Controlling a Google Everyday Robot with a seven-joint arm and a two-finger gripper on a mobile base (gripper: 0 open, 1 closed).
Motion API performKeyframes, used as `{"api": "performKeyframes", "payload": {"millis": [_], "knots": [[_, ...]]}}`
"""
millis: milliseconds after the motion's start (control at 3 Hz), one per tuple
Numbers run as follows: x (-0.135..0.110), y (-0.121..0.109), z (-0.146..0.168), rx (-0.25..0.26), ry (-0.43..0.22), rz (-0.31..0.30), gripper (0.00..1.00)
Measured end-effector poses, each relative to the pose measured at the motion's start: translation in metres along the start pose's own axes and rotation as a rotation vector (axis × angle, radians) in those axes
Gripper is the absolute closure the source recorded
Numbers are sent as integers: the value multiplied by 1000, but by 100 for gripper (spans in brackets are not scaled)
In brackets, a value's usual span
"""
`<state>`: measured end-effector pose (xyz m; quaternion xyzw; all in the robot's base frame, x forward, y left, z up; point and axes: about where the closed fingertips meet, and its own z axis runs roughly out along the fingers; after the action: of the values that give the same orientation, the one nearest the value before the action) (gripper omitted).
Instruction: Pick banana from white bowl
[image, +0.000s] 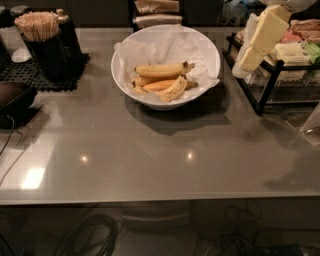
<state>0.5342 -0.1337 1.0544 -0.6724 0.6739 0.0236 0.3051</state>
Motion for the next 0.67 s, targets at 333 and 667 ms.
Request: {"api": "performKeyframes", "payload": {"millis": [333, 667], "knots": [[-14, -30, 30, -36, -9, -39, 0], [-37, -51, 73, -99, 4, -90, 0]]}}
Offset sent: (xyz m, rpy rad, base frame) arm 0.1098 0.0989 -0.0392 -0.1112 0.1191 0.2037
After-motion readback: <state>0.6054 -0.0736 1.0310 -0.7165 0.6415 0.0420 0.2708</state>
